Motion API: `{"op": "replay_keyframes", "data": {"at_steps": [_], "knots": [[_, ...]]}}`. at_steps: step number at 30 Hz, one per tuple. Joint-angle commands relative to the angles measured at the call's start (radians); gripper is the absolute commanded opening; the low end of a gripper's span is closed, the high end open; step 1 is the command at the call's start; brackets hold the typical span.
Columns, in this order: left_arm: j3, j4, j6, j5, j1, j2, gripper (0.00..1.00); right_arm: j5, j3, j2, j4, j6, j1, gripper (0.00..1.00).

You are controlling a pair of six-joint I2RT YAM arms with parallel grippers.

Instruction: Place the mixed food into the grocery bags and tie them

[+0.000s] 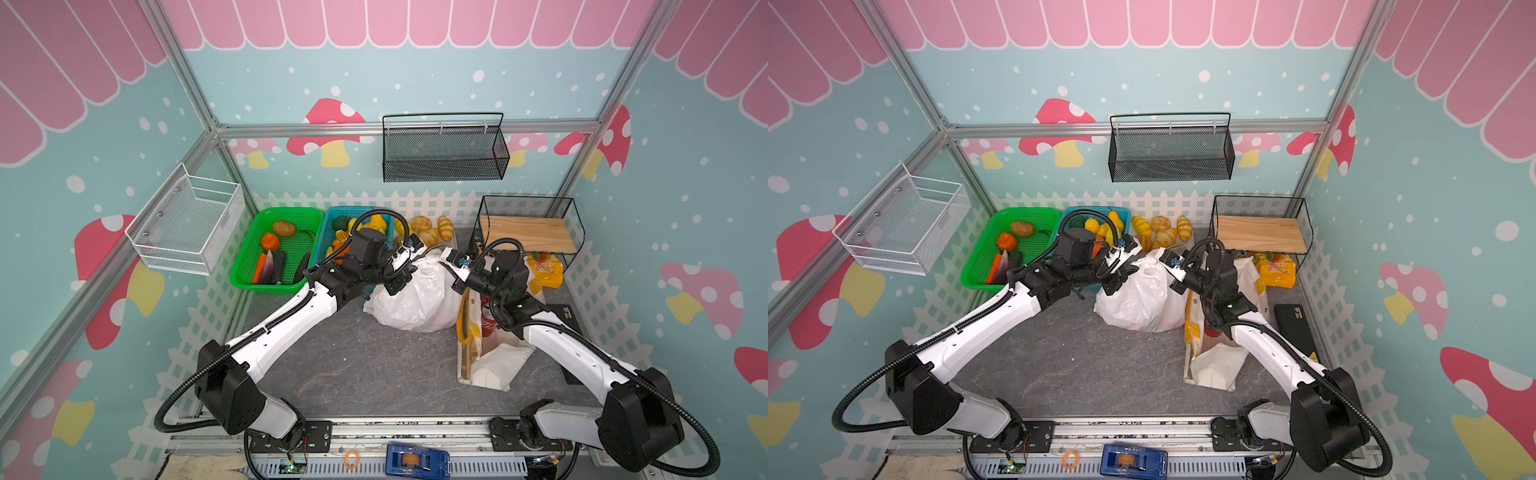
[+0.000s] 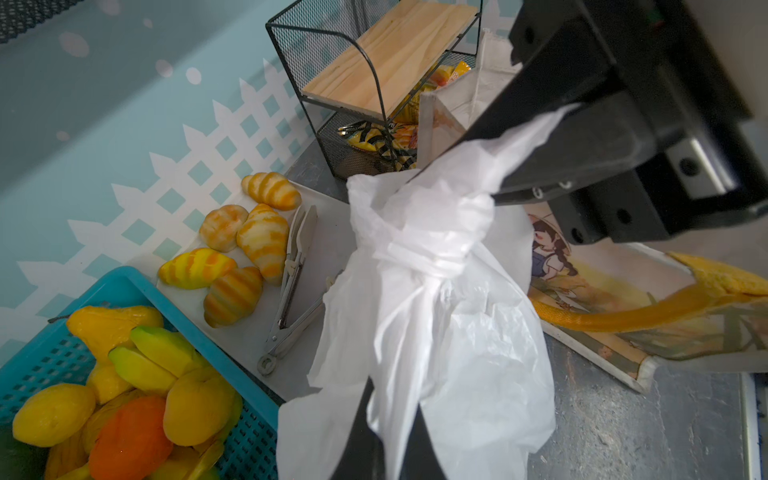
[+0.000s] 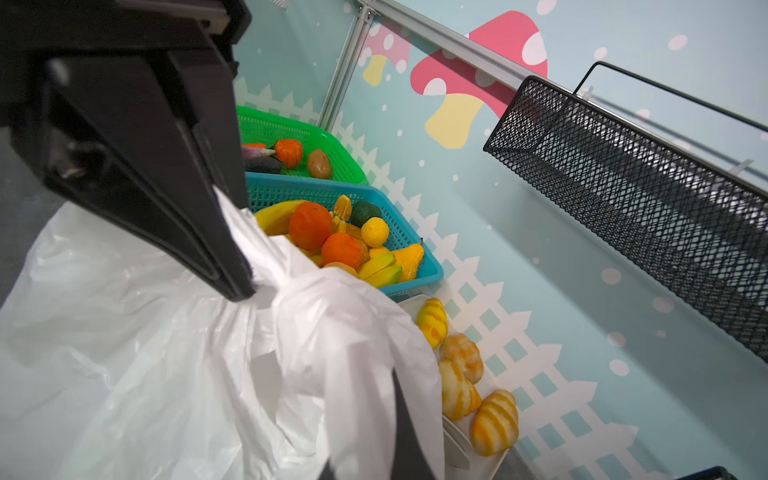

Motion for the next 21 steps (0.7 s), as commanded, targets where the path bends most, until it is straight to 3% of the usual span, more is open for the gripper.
{"op": "replay_keyframes", "data": {"at_steps": [1, 5, 11, 16, 21], "knots": [[-0.009, -0.041, 0.043, 0.029, 0.013, -0.026, 0.02, 0.091, 0.028, -0.009, -0.017, 0.087, -0.009, 0.0], [0.018, -0.04, 0.019, -0.003, 0.013, -0.016, 0.01, 0.145, -0.001, -0.035, -0.036, -0.061, 0.014, 0.0], [0.025, 0.014, -0.051, -0.162, 0.014, -0.018, 0.0, 0.149, -0.017, -0.072, -0.087, -0.246, 0.014, 0.0], [0.015, 0.022, -0.067, -0.115, 0.014, -0.015, 0.0, 0.141, -0.022, -0.068, -0.091, -0.278, 0.017, 0.0], [0.008, 0.026, -0.114, -0.017, 0.013, -0.017, 0.0, 0.283, -0.016, -0.031, -0.077, -0.296, 0.051, 0.0]]}}
